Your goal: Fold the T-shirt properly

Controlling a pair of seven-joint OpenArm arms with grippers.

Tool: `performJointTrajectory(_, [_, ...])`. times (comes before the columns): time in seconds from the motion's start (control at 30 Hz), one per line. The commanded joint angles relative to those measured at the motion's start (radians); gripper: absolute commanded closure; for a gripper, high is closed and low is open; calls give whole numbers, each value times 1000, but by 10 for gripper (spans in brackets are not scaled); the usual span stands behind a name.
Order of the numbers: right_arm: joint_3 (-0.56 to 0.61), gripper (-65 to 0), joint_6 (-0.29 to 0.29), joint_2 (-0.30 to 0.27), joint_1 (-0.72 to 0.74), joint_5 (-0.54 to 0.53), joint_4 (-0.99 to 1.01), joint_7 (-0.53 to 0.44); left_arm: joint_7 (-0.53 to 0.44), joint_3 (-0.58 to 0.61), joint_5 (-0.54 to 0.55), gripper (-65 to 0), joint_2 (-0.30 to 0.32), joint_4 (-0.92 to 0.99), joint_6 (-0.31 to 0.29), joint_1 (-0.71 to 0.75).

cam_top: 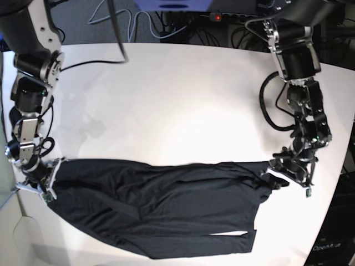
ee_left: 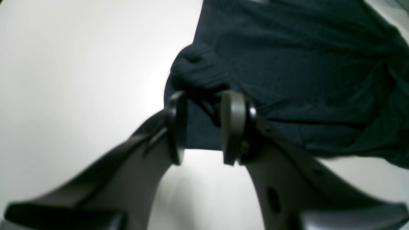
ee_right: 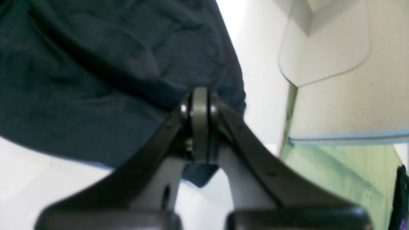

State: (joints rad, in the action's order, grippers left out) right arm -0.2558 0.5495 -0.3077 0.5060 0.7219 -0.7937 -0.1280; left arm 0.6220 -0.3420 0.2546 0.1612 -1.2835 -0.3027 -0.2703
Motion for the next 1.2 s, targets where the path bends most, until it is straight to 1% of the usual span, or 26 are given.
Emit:
performJointTrajectory(0.0, [-3, -13, -15, -14, 32, -17, -19, -20, -17, 1, 2, -175, 7, -9, -3, -47])
performJointTrajectory(0.1, [-3, -1, -15, 8, 30, -17, -19, -20, 14, 2, -1, -175, 7, 40, -6, -90])
performJointTrajectory(0.3, [-3, -1, -15, 14, 30, -17, -13, -20, 11, 8, -2, -175, 11, 170, -11, -168])
performJointTrajectory(0.37, [-3, -1, -15, 25, 29, -17, -13, -20, 9, 47, -2, -175, 15, 199, -11, -175])
performJointTrajectory(0.57, [-1, -1, -15, 26, 26, -17, -13, -20, 8, 209, -2, -175, 30, 229, -2, -180])
performJointTrajectory(0.7, [-1, -1, -15, 28, 26, -17, -13, -20, 19, 235, -2, -175, 34, 227, -2, -180])
performJointTrajectory(0.77, [-1, -1, -15, 26, 26, -17, -13, -20, 22, 237, -2, -174, 36, 219, -13, -169])
performJointTrajectory(0.83, [-1, -1, -15, 26, 26, -17, -13, -20, 22, 266, -4, -172, 57, 216, -14, -149])
performJointTrajectory(0.9, [-1, -1, -15, 25, 26, -17, -13, -20, 20, 332, -7, -171, 87, 186, -14, -132])
performJointTrajectory(0.93, [-1, -1, -15, 25, 26, -17, -13, -20, 20, 349, -7, -160, 96, 164, -14, -123])
performJointTrajectory(0.97, [-1, -1, -15, 25, 26, -17, -11, -20, 20, 364, -8, -126, 104, 138, -13, -111])
performJointTrajectory(1.03, [-1, -1, -15, 25, 24, -17, -11, -20, 22, 364, -8, -34, 122, 107, -5, -99])
performJointTrajectory(1.07, [-1, -1, -15, 25, 24, -17, -11, -20, 31, 364, -8, -9, 125, 106, -3, -99])
performJointTrajectory(1.13, [-1, -1, -15, 25, 24, -17, -11, -20, 52, 363, -8, -25, 133, 117, -2, -102])
performJointTrajectory(1.17, [-1, -1, -15, 25, 23, -17, -11, -20, 55, 363, -8, -23, 133, 117, -2, -102])
